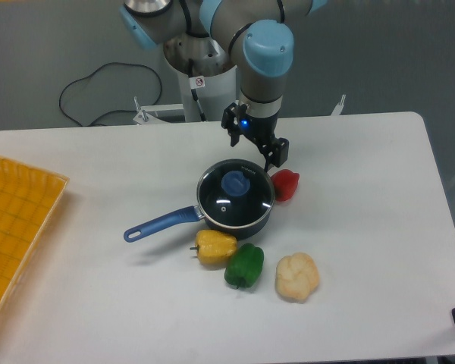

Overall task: Open the lid
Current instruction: 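Lower the open gripper down around the blue lid knob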

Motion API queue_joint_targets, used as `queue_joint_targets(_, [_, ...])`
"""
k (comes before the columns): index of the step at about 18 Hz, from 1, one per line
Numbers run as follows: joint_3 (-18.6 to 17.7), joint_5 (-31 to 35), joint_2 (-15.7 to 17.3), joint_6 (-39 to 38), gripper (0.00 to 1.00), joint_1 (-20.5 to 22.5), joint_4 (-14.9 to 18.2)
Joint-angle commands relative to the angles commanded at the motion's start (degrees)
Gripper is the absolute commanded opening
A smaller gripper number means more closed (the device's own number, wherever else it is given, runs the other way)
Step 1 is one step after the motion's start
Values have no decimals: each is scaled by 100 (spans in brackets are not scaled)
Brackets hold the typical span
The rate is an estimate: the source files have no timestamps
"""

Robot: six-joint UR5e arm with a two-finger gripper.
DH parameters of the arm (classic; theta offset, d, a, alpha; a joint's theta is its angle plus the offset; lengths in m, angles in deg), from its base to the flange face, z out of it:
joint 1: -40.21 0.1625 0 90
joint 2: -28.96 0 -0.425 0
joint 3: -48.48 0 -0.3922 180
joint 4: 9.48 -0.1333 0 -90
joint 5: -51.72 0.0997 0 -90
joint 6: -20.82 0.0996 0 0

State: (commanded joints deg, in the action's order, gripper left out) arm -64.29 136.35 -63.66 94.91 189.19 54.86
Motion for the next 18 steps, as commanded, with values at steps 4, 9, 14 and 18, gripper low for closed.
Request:
queue_joint_targets(4, [167, 35, -264, 0, 100, -123, -158])
queue_joint_targets(9, [255, 237, -317, -44, 100, -387, -158])
queue_joint_targets(14, [247, 501, -291, -18, 100, -501, -150])
queue_joint_targets(18, [273, 607, -335, -17, 100, -580, -150])
